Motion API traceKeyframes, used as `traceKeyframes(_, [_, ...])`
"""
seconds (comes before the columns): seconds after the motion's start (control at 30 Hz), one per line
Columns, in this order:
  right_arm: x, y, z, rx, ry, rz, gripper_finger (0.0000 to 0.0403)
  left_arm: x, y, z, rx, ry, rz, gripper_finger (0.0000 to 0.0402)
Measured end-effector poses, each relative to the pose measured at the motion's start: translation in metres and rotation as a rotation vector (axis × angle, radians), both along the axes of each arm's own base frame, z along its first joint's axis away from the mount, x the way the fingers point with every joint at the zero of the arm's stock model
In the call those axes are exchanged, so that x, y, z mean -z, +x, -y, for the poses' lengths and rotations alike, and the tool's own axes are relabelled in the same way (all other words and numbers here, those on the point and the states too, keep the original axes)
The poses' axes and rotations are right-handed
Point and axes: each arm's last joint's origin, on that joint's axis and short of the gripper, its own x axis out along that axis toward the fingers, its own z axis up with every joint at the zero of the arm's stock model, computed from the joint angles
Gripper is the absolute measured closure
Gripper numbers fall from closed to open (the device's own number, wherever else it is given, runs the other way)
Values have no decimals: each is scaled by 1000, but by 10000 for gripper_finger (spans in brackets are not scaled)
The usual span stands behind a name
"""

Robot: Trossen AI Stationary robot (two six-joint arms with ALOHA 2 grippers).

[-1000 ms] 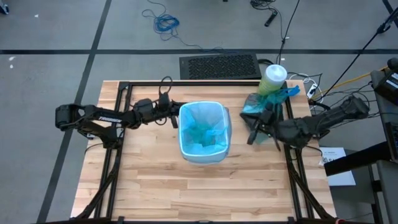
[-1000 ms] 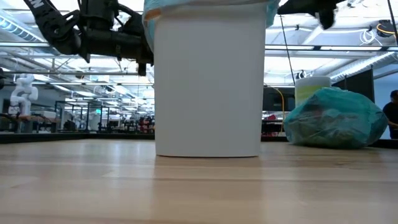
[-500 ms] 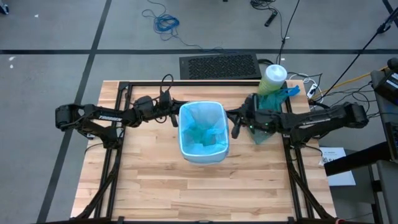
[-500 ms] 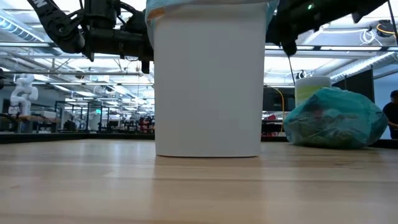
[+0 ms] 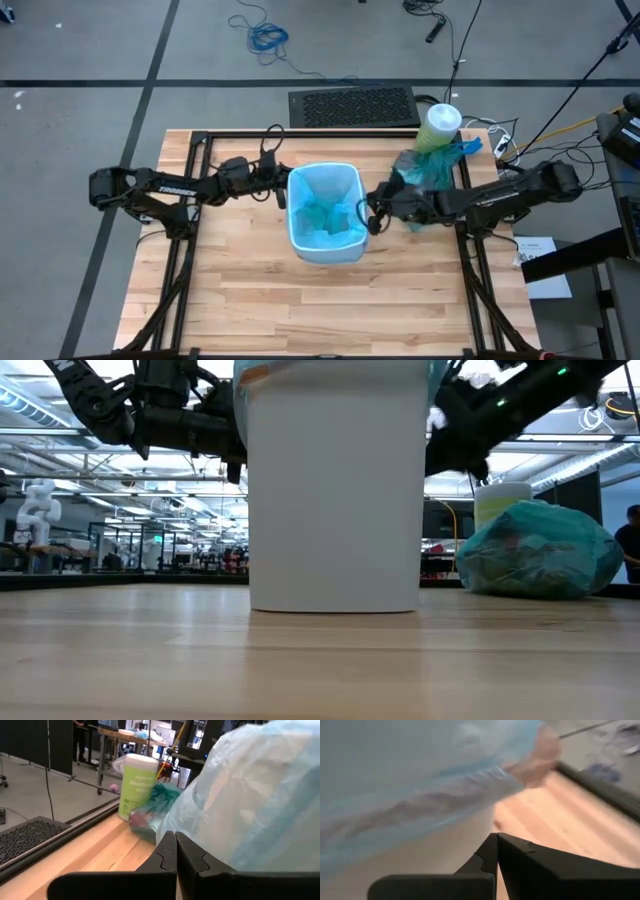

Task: Place trash/remove bag and relplace
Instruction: Put the new blue trash bag inside the white trash bin

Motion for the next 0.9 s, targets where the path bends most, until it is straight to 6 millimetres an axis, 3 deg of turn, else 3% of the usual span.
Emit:
traceKeyframes(0.13, [-14,-19,-12,53,-72,6,403,1,0,1,3,-2,-8,402])
traceKeyframes(0.27, [-34,-35,-25,-17,-90,84,403,1,0,1,3,-2,-8,402])
traceKeyframes(0.43, [-42,-42,-43,-79,-114,135,403,1,0,1,3,-5,-8,402])
traceKeyframes(0.63, [-34,-29,-53,-110,-113,142,403,1,0,1,5,-10,-6,402])
traceKeyframes(0.9, [-6,-11,-60,-120,-82,50,403,2,3,9,33,-11,-20,402])
